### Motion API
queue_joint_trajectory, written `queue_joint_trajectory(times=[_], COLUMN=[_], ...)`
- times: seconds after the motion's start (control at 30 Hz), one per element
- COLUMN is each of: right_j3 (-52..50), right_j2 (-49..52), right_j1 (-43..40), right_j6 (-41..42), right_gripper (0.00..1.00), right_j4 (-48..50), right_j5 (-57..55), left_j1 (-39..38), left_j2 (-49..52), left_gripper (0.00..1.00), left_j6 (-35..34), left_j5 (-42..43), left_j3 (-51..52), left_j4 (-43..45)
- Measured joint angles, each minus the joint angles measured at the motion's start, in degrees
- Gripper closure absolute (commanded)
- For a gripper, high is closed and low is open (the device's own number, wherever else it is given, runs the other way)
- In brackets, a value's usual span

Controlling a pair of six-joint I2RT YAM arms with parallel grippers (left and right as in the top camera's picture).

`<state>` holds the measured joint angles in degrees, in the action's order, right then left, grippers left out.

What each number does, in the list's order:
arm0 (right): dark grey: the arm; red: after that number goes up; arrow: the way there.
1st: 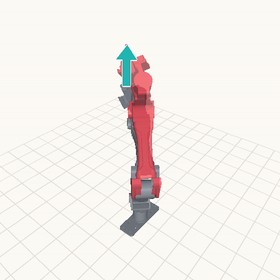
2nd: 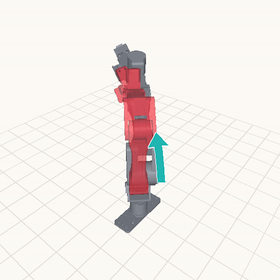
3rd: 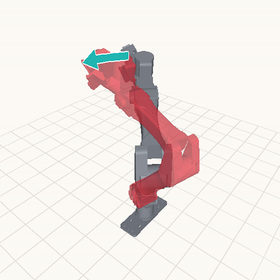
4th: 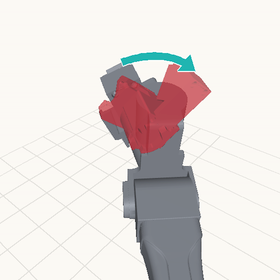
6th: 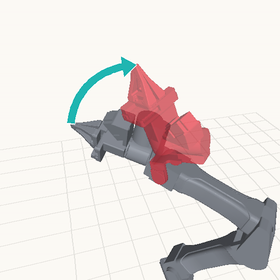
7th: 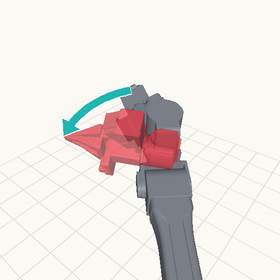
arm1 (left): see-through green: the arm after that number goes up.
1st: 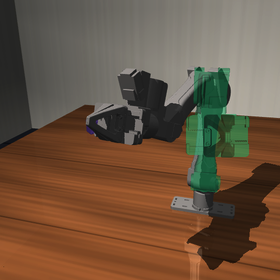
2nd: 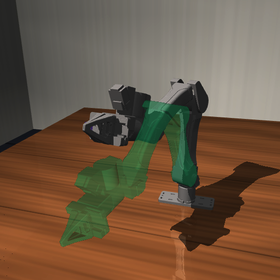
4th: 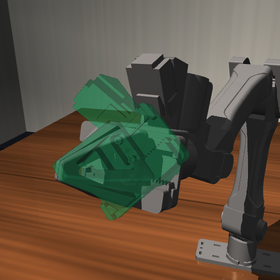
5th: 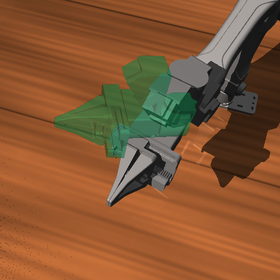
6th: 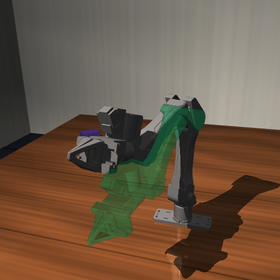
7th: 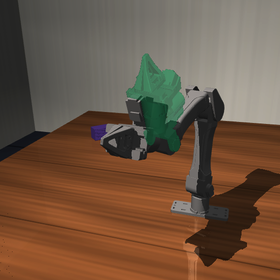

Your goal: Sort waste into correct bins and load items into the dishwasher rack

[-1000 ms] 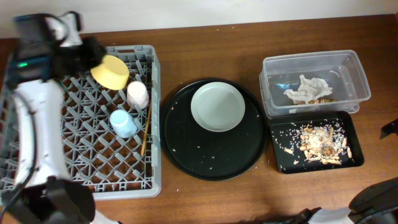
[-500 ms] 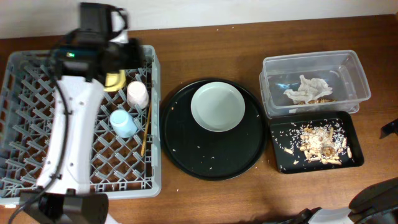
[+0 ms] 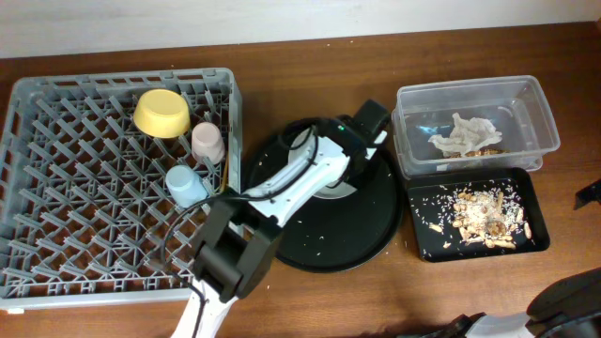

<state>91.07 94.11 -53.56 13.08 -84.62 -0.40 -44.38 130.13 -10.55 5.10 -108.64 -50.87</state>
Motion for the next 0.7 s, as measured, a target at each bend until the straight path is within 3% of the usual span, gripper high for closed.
queue_joint_trajectory(times=[0.2,0.33,0.37,0.4,0.53,0.63,0.67,0.7], right_j3=[0.0,0.0,0.0,0.0,0.0,0.0,0.0,0.0], right_j2=[0.0,0.0,0.0,0.0,0.0,0.0,0.0,0.0], right_j1=[0.0,0.0,0.0,0.0,0.0,0.0,0.0,0.0], right_j6=[0.0,0.0,0.0,0.0,0.0,0.0,0.0,0.0], right_gripper=[0.01,0.01,0.01,0.01,0.02,0.01,0.01,0.01], right_j4=[0.0,0.0,0.0,0.0,0.0,0.0,0.0,0.0], right_j5=[0.0,0.0,0.0,0.0,0.0,0.0,0.0,0.0], left_j1=[-3.7,-3.6,-3.6,-3.6,-4.1,-3.2,-2.3,0.0], left_j2=[4.4,4.4,4.4,4.4,3.7,2.0,-0.9,-10.4], left_gripper=[0.64,0.71,0.80,1.00,1.00,1.00,1.00,1.00], left_j6=[0.0,0.0,0.0,0.0,0.3,0.4,0.4,0.2], left_j5=[-2.5,-6.8,-7.1,-7.1,-8.3,-8.6,-8.3,-7.4], left_j3=[0.0,0.0,0.0,0.5,1.0,-2.5,-4.3,-7.6], left_j4=[3.3,3.3,3.4,3.8,4.6,-4.3,-8.0,-10.9])
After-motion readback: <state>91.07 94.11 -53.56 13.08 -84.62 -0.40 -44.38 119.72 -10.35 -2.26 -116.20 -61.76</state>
